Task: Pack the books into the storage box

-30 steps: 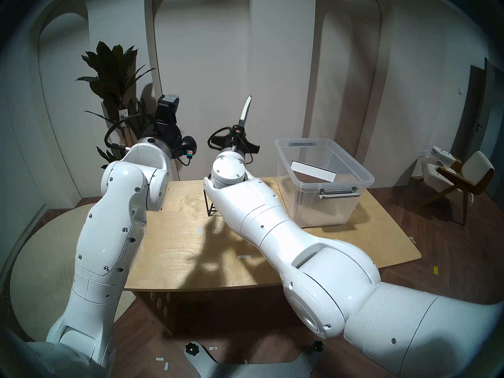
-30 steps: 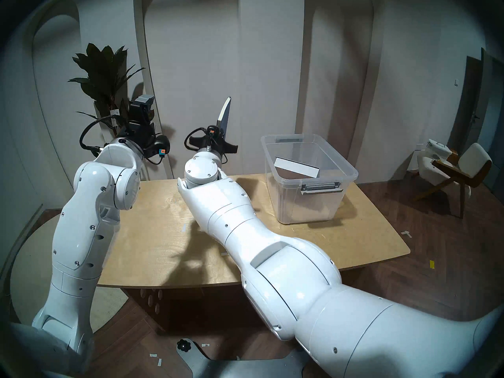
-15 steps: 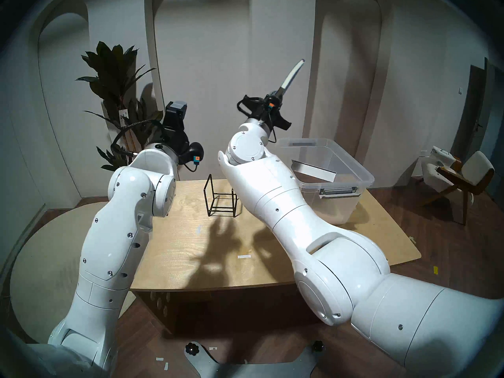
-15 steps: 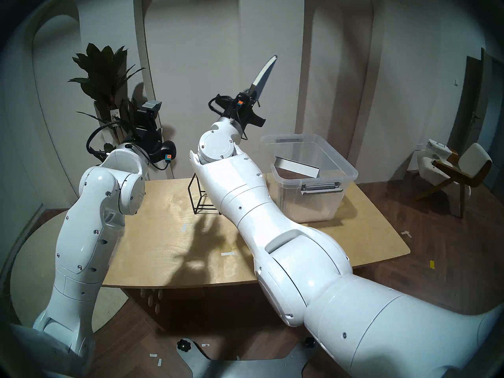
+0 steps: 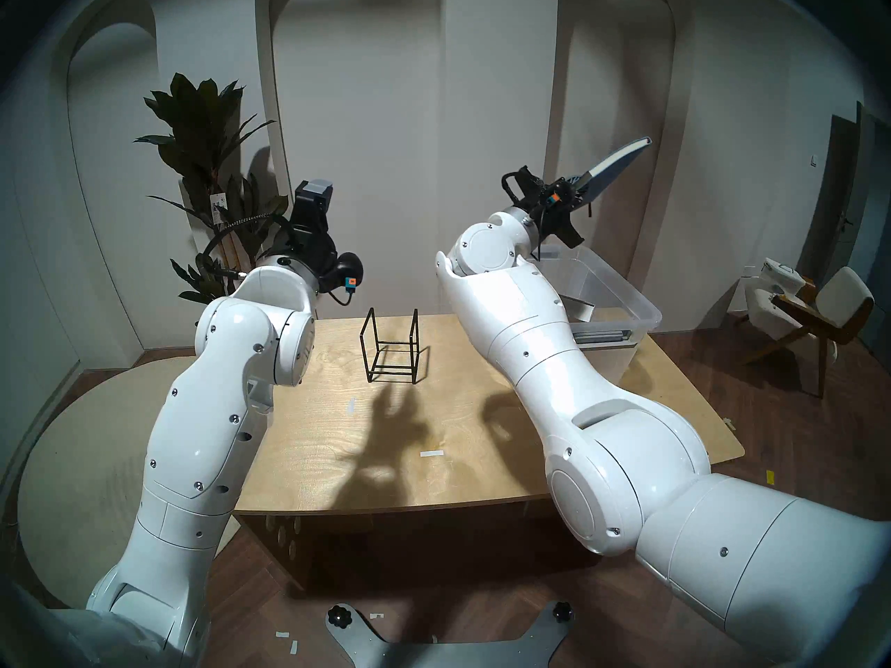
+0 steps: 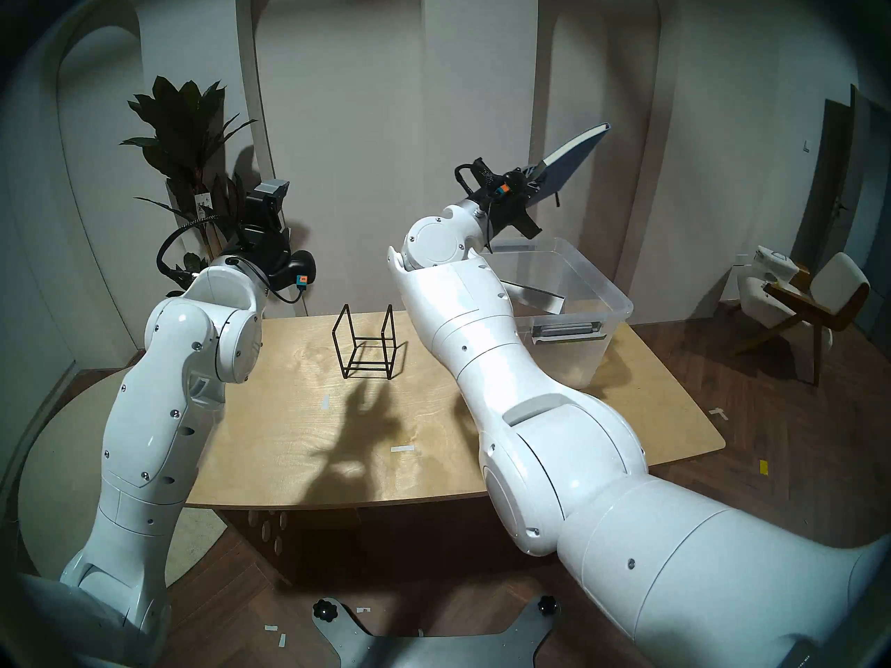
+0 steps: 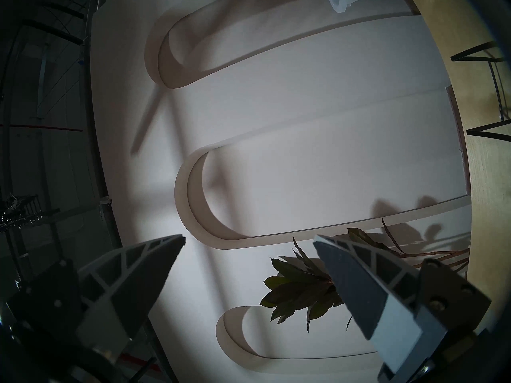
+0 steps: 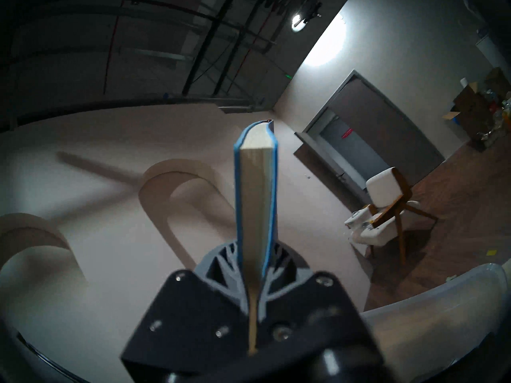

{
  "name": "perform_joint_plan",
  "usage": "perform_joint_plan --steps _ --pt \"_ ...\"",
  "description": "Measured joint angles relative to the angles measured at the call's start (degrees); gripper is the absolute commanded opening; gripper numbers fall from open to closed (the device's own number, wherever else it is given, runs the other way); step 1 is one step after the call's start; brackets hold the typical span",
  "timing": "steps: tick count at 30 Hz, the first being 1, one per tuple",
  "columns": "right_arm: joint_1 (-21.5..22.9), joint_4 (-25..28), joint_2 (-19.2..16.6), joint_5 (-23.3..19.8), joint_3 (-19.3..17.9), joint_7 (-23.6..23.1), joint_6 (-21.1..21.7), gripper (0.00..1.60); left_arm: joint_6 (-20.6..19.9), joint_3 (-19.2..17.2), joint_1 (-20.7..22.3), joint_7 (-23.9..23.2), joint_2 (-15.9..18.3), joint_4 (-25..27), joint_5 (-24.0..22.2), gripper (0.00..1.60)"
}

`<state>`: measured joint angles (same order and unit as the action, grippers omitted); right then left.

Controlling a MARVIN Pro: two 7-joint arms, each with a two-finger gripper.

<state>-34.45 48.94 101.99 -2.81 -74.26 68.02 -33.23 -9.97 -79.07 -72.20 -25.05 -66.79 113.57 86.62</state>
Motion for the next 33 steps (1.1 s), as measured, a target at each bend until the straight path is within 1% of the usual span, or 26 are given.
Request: perform_joint_plan --steps 4,11,16,18,28,31,33 --pt "0.0 -0.55 -0.54 0.45 -0.01 1.28 -0.43 0.0 -0.07 -0.02 -0.05 0.09 -0.05 0.02 0.11 1.6" --pt "0.78 -4.26 -0.74 -0.24 -1.33 2.79 -1.09 0.0 -0.13 -0.07 -0.14 0.18 -0.14 0.04 0.24 1.6" --pt "1.4 -7.52 -0.69 -1.08 -2.08 2.19 -1.71 0.0 -0.14 -0.1 -0.18 0.22 -0.18 0.05 0.29 1.6" --pt "1.76 -9.58 -0.55 -1.47 -2.29 1.59 -2.33 0.0 -0.14 -0.11 -0.2 0.23 -0.2 0.05 0.32 1.6" --pt "3.25 -14.29 0.11 -2.17 -2.64 -0.01 -3.81 0.0 -0.14 -0.15 -0.24 0.24 -0.25 0.06 0.4 1.6" --pt "3.89 -16.03 0.5 -3.52 -3.47 -0.63 -3.85 0.0 -0.14 -0.16 -0.25 0.24 -0.26 0.06 0.42 1.6" --pt "4.37 -17.18 0.73 -5.21 -4.2 -1.18 -3.62 0.0 -0.14 -0.16 -0.26 0.24 -0.27 0.06 0.43 1.6"
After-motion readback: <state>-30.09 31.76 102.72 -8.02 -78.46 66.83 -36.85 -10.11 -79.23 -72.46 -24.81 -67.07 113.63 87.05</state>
